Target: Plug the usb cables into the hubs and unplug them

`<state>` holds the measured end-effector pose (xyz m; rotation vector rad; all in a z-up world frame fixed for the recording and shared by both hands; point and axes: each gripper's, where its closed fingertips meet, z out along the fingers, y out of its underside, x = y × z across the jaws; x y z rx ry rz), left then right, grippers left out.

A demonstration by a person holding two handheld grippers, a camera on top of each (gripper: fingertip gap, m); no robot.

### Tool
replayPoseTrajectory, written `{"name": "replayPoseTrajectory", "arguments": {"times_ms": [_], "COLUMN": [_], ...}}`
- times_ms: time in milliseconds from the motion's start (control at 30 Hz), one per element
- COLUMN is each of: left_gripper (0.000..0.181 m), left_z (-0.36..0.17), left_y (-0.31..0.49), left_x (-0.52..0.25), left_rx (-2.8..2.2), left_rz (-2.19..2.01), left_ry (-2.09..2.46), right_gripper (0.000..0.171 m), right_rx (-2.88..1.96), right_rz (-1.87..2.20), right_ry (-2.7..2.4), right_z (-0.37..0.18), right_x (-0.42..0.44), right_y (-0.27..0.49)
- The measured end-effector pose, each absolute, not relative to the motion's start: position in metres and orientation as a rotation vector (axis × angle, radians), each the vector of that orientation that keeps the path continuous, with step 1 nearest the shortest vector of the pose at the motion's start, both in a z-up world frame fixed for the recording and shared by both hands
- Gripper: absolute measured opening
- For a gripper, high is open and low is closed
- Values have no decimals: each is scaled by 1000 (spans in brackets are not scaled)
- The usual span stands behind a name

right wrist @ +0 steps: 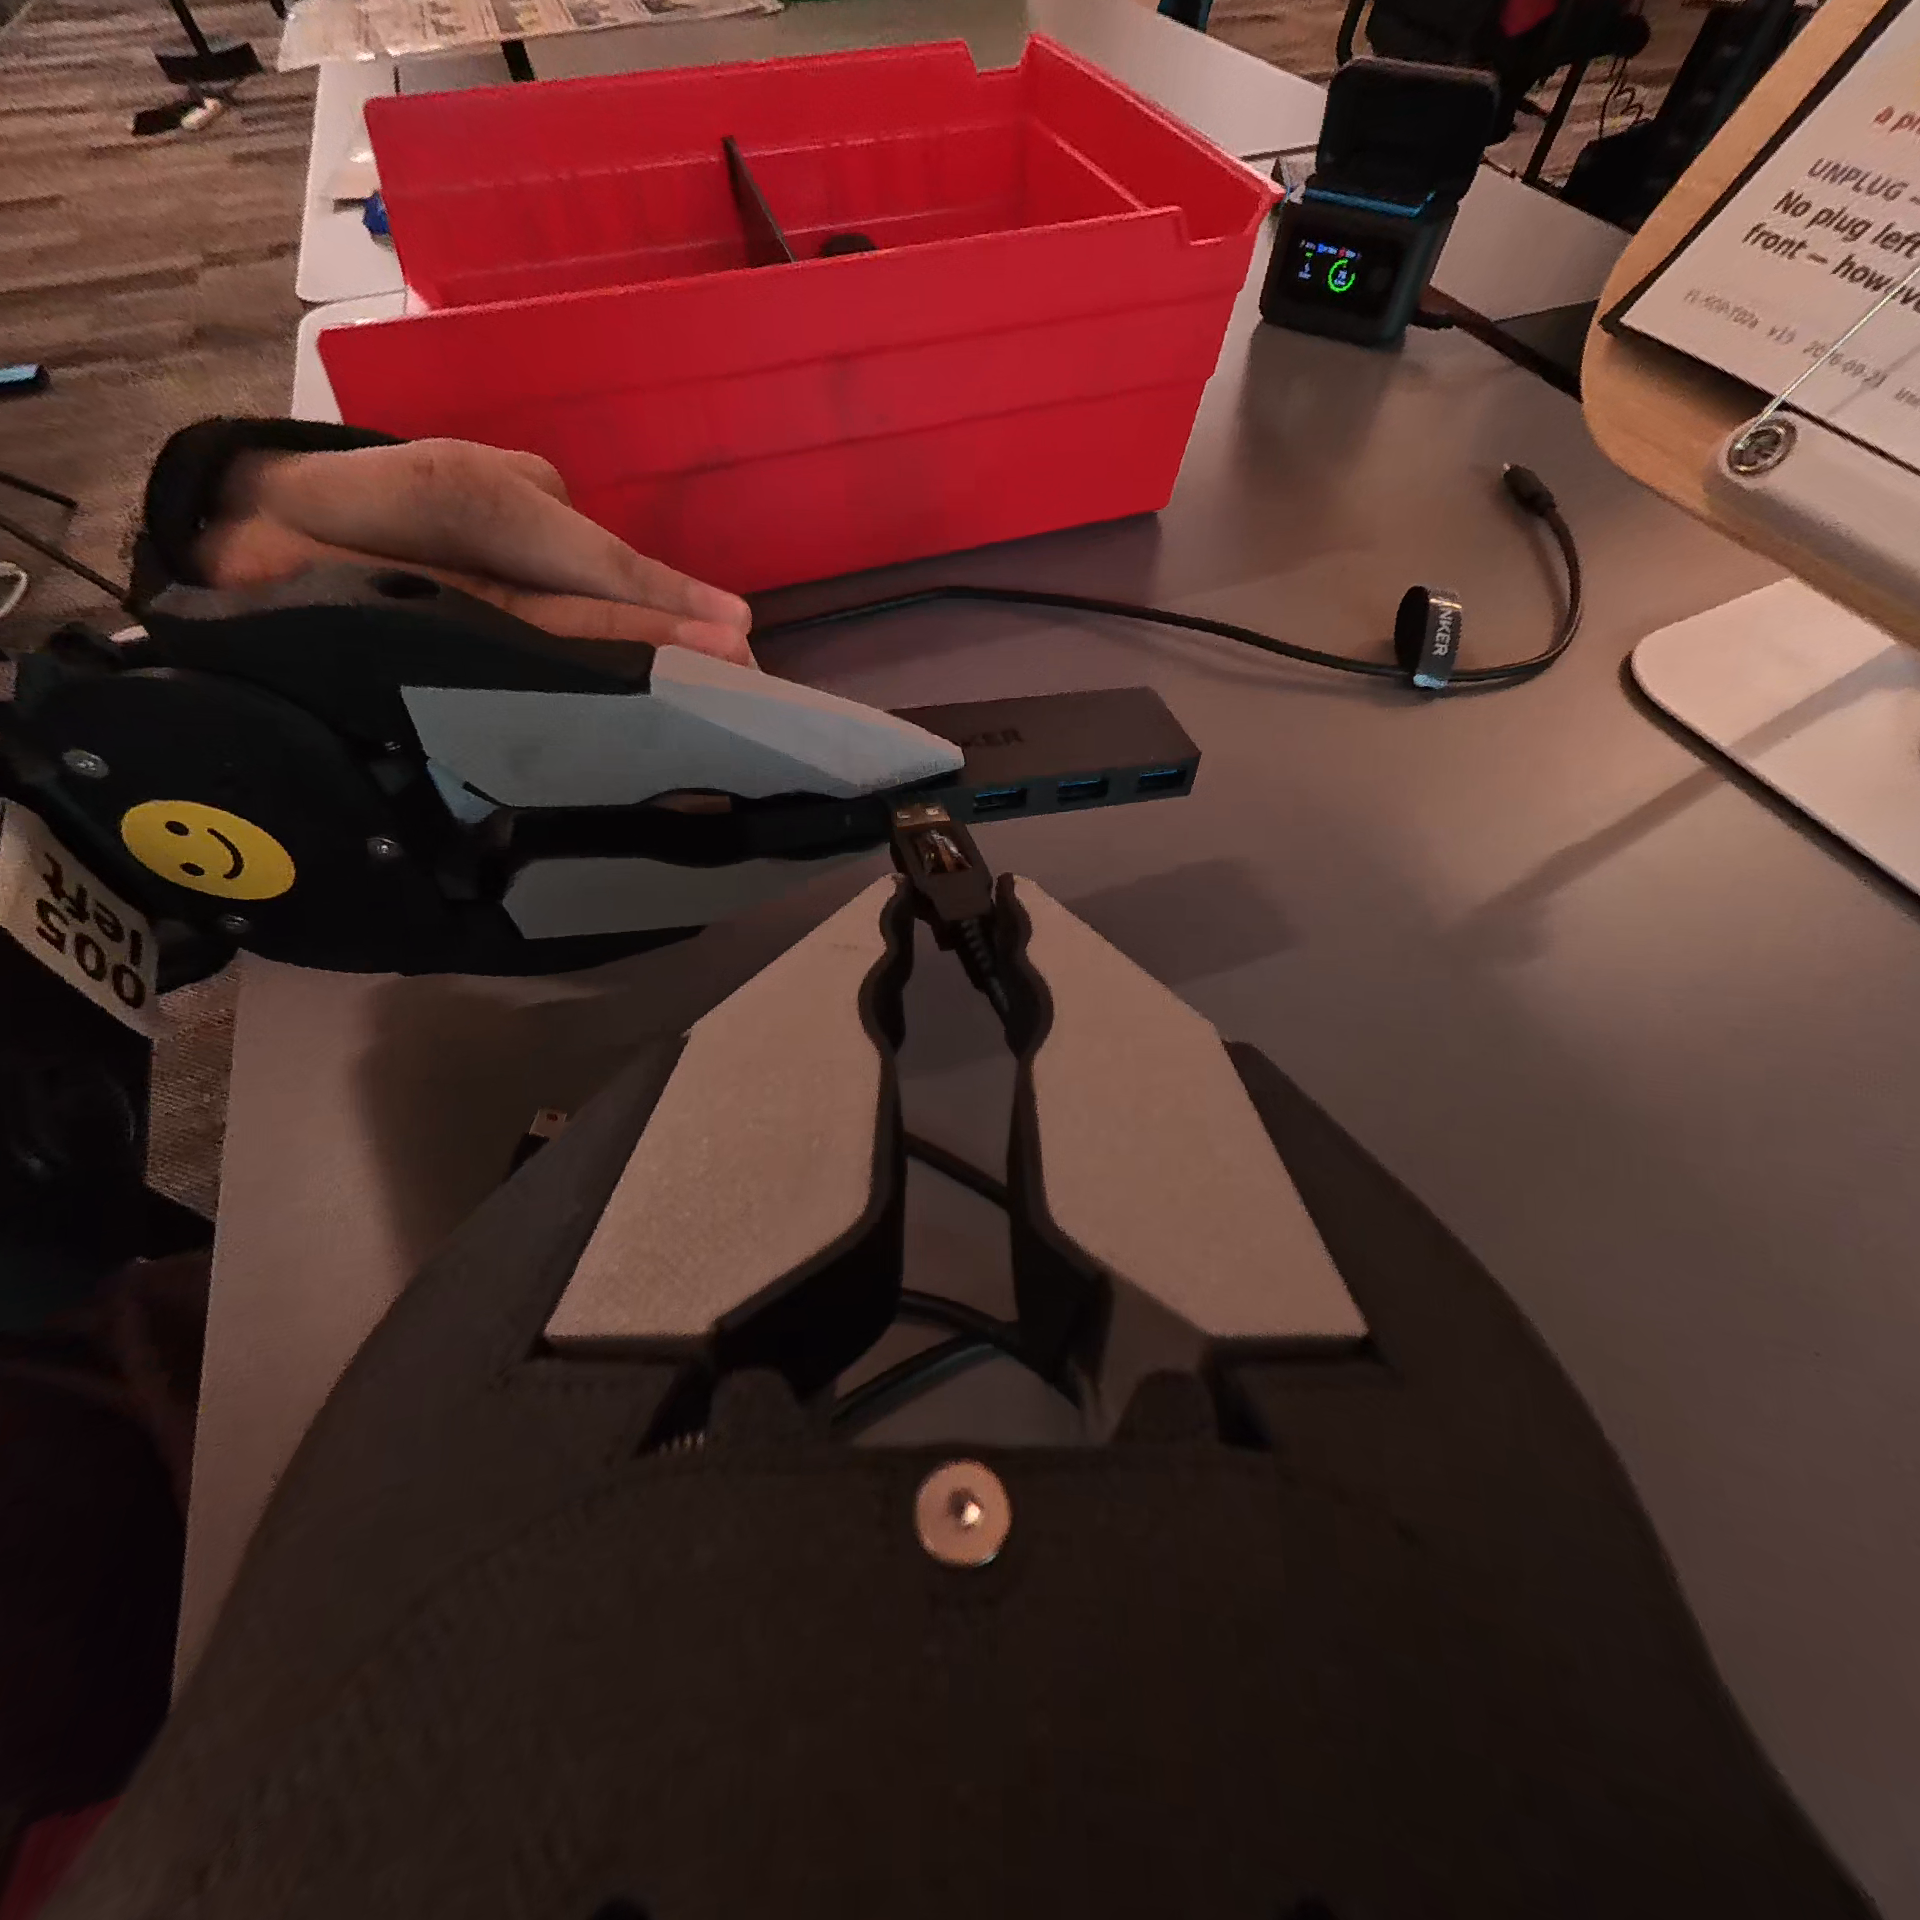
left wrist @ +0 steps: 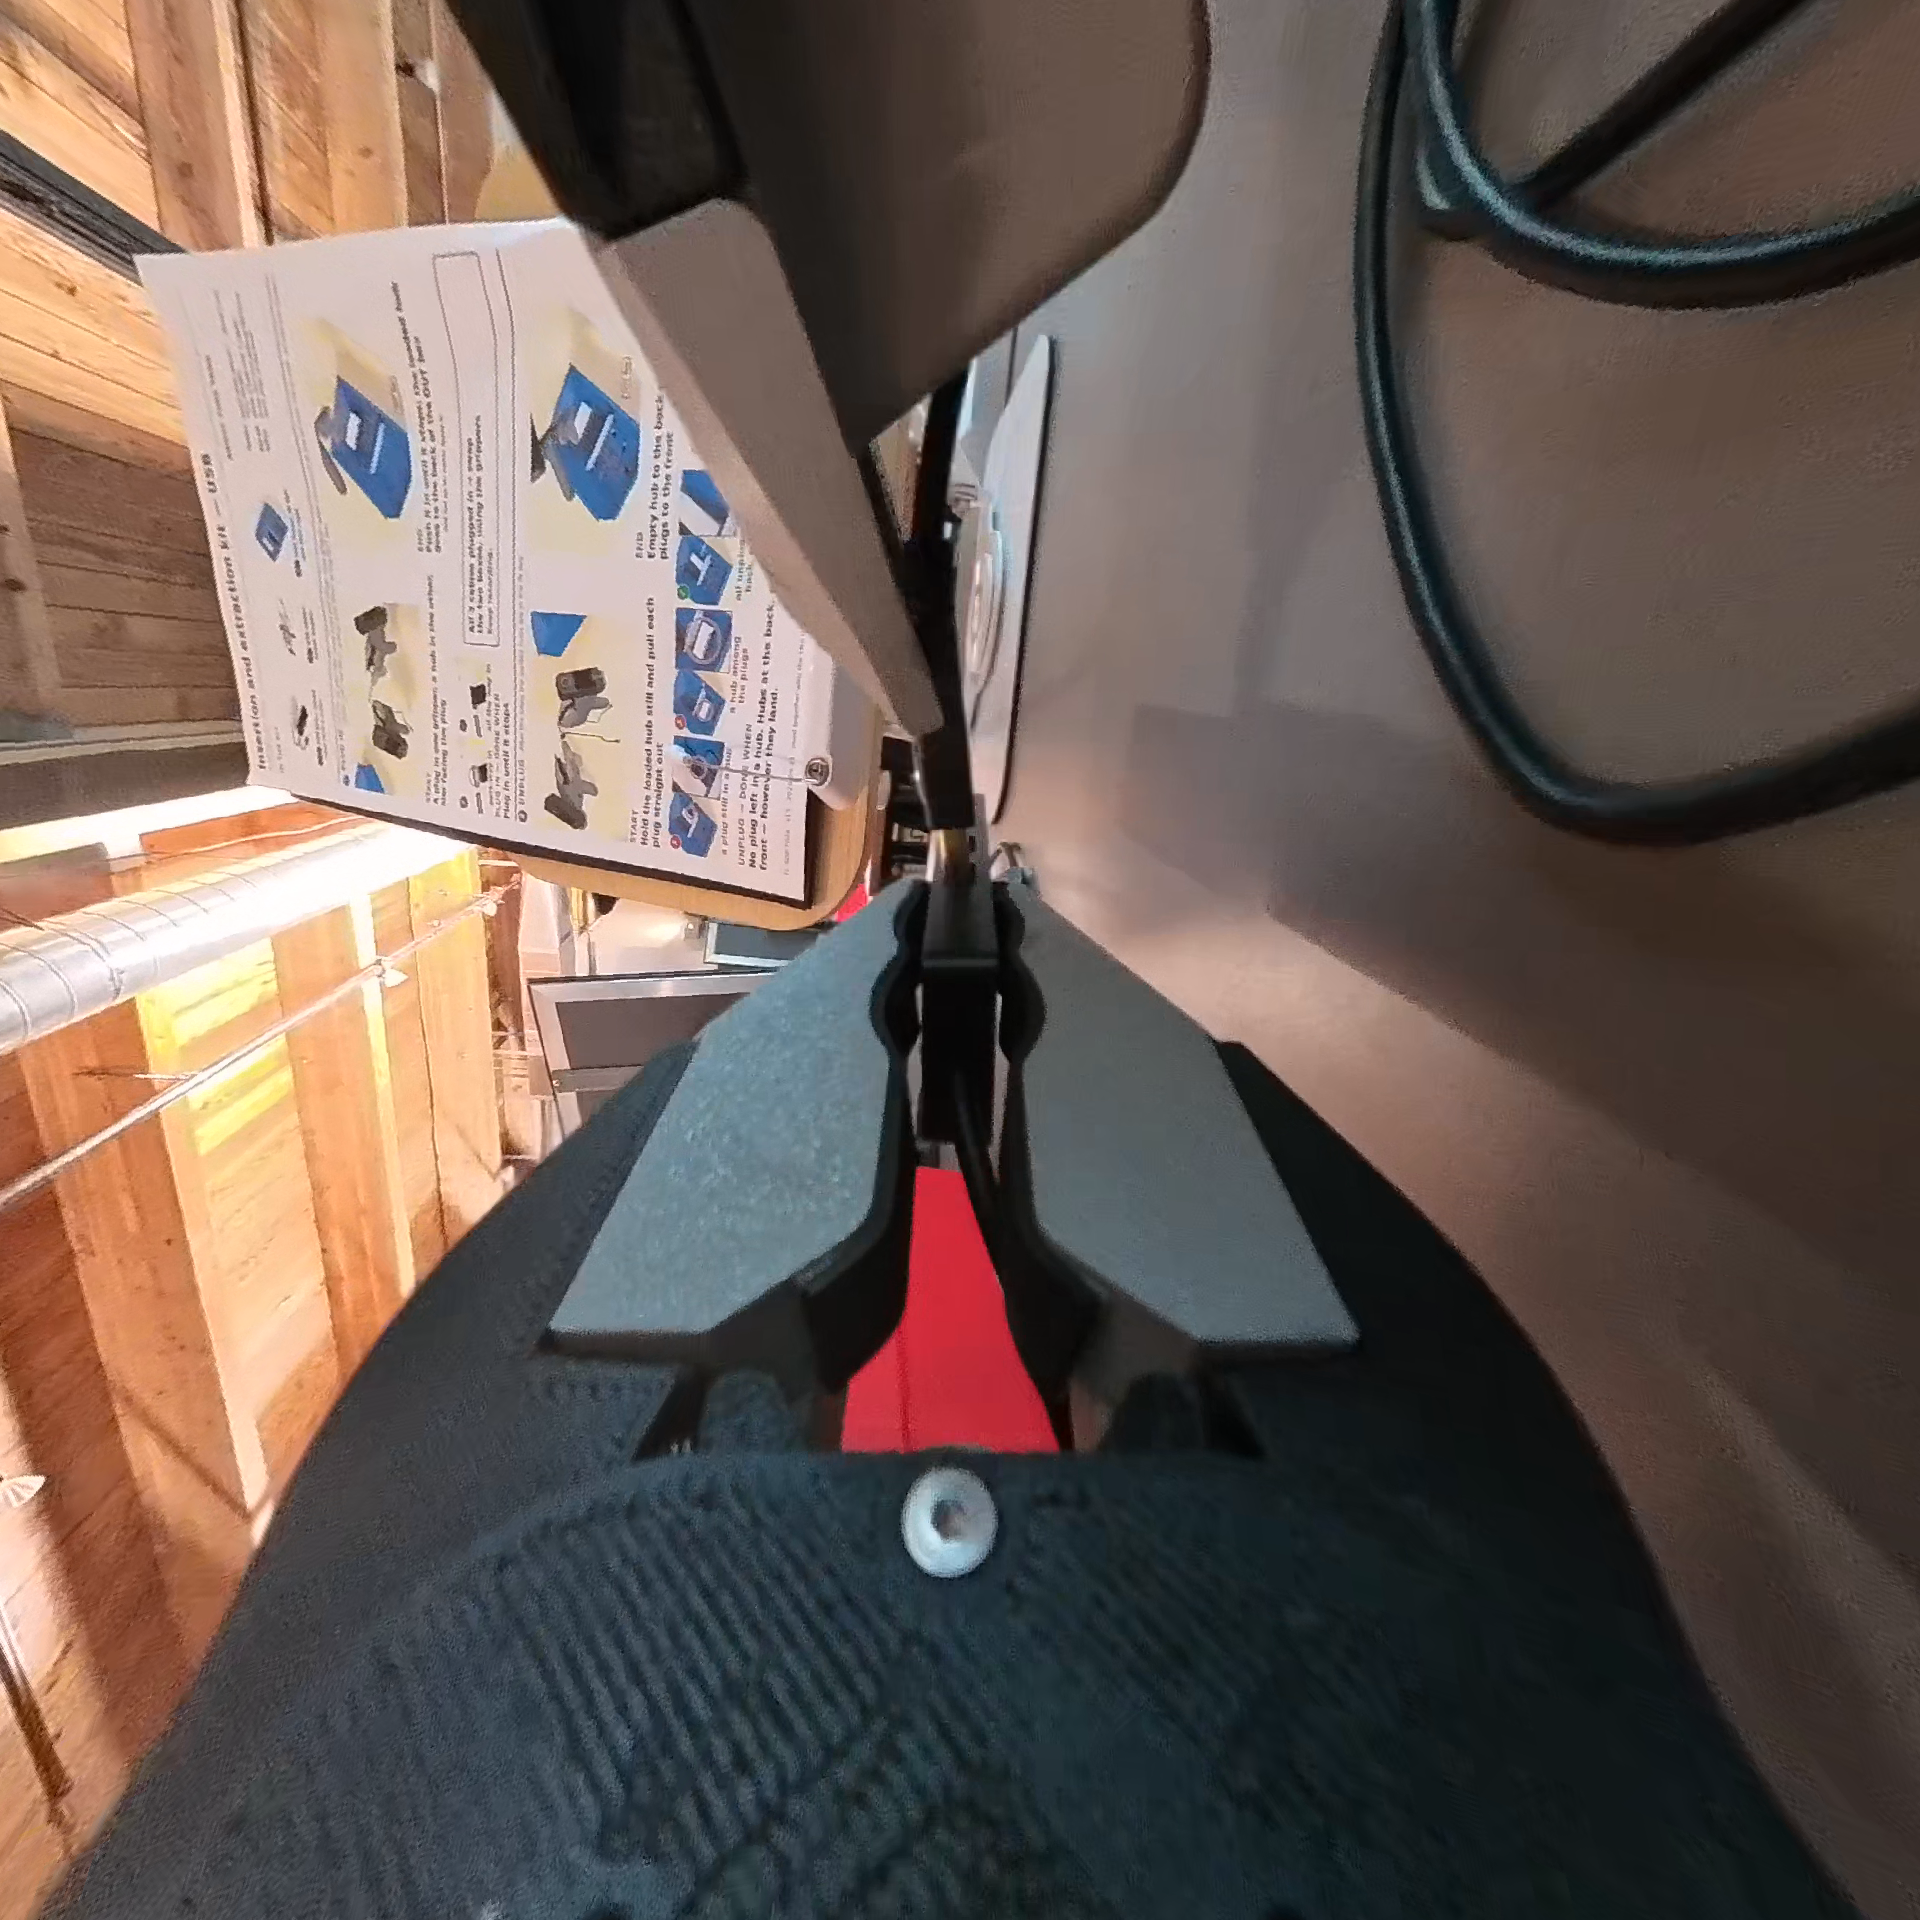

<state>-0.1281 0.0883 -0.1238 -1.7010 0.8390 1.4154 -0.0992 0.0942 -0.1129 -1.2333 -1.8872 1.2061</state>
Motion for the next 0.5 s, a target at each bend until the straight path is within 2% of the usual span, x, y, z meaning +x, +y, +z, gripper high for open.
{"name": "replayPoseTrajectory", "arguments": {"times_ms": [500], "left_gripper": [9], "left_z": [-123], "left_y": [88], "left_x": [-131], "left_rx": [-1746], "left_rz": [1319], "left_ry": [748], "right_gripper": [13], "right_rx": [-1257], "right_rz": [1280], "right_ry": [-1853], "right_z": [-113], "right_x": [-102], "right_y": [94]}}
